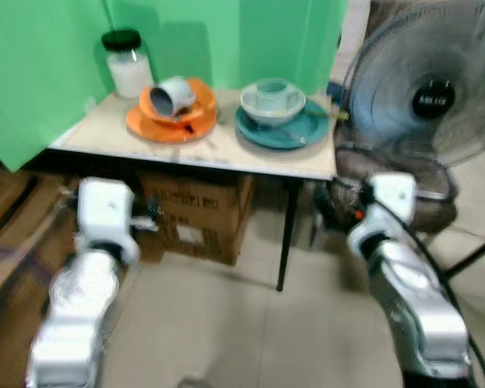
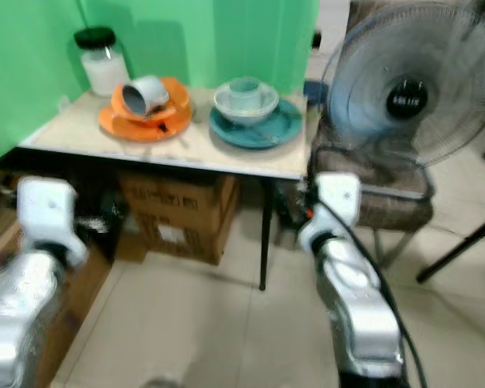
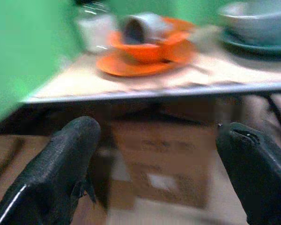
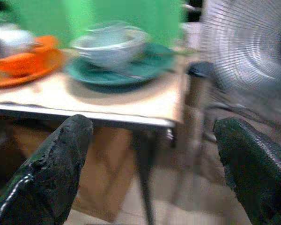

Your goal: Setting the table

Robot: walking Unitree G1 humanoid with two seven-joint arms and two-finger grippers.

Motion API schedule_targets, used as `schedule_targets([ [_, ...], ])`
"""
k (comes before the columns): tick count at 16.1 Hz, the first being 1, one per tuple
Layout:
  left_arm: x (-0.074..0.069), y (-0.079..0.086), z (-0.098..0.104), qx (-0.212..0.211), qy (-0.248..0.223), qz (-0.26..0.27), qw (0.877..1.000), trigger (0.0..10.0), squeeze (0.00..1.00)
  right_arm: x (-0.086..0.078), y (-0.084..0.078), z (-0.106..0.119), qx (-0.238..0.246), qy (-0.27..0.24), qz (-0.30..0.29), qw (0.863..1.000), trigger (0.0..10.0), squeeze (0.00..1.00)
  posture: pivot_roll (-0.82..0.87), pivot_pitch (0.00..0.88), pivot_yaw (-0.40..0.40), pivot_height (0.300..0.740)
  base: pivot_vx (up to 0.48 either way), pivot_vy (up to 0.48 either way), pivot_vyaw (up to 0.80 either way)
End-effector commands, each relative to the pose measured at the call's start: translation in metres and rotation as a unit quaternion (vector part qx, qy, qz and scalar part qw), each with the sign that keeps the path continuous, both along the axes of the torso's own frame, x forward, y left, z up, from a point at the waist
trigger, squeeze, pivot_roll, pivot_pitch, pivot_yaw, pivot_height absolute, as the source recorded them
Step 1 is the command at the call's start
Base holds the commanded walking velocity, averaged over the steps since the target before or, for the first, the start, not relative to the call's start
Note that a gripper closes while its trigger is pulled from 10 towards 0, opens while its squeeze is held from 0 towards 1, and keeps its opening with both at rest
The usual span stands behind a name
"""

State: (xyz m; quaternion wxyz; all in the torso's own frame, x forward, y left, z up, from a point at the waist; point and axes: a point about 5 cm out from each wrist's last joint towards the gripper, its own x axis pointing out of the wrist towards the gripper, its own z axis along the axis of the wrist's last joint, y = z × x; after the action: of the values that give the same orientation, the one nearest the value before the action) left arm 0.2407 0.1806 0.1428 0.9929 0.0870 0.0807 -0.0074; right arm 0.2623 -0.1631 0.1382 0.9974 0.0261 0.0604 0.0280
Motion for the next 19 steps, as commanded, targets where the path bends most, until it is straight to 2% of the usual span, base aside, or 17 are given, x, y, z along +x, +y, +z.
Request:
schedule_targets([
  [1, -0.001, 0.004, 0.007, 0.010, -0.011, 0.000, 1.000, 10.0, 0.00, 0.000, 0.001, 0.005, 0.003, -0.010, -0.004, 1.000, 10.0, 1.00, 0.05, 0.000, 0.036, 0.740, 0.000, 0.000, 0.00],
  [2, 0.000, 0.003, 0.007, 0.012, -0.014, 0.000, 1.000, 10.0, 0.00, -0.001, 0.003, 0.003, 0.006, -0.002, 0.001, 1.000, 10.0, 0.63, 0.05, 0.000, 0.038, 0.740, 0.000, 0.000, 0.00],
  [3, 0.000, 0.002, 0.008, 0.011, -0.016, 0.001, 1.000, 10.0, 0.00, -0.002, 0.004, 0.002, 0.010, 0.001, 0.003, 1.000, 10.0, 0.63, 0.05, 0.000, 0.040, 0.740, 0.000, 0.000, 0.00],
  [4, 0.000, 0.001, 0.008, 0.012, -0.018, -0.002, 1.000, 10.0, 0.00, -0.002, 0.003, 0.001, 0.013, 0.002, -0.002, 1.000, 10.0, 0.00, 0.05, 0.000, 0.043, 0.740, 0.000, 0.000, 0.00],
  [5, 0.000, -0.001, 0.009, 0.013, -0.022, -0.012, 1.000, 10.0, 0.00, -0.001, 0.000, 0.000, 0.010, 0.006, -0.021, 1.000, 10.0, 0.00, 0.05, 0.000, 0.045, 0.740, 0.000, 0.000, 0.00],
  [8, -0.001, -0.003, 0.011, 0.011, -0.026, -0.024, 0.999, 10.0, 0.00, -0.002, -0.003, -0.001, -0.006, 0.011, -0.029, 1.000, 10.0, 0.00, 0.05, 0.000, 0.048, 0.740, 0.185, 0.000, 0.00],
  [12, -0.004, -0.009, 0.009, 0.006, -0.019, -0.049, 0.999, 10.0, 0.00, -0.001, 0.009, 0.004, -0.011, -0.006, -0.003, 1.000, 10.0, 0.00, 0.05, 0.000, 0.050, 0.740, 0.318, 0.000, 0.00],
  [14, -0.003, -0.010, 0.009, 0.005, -0.020, -0.052, 0.998, 10.0, 0.01, 0.001, 0.011, 0.006, -0.028, -0.013, 0.002, 1.000, 10.0, 0.00, 0.05, 0.000, 0.050, 0.740, 0.368, 0.000, 0.00],
  [18, 0.001, -0.011, 0.011, 0.008, -0.024, -0.055, 0.998, 10.0, 0.00, 0.008, 0.008, 0.012, -0.025, -0.026, -0.006, 0.999, 10.0, 0.00, 0.05, 0.000, 0.053, 0.740, 0.383, 0.000, 0.80],
  [19, 0.002, -0.011, 0.011, 0.009, -0.025, -0.055, 0.998, 10.0, 0.00, 0.010, 0.007, 0.013, -0.025, -0.027, -0.007, 0.999, 10.0, 0.00, 0.05, 0.000, 0.053, 0.740, 0.386, 0.000, 0.00],
])
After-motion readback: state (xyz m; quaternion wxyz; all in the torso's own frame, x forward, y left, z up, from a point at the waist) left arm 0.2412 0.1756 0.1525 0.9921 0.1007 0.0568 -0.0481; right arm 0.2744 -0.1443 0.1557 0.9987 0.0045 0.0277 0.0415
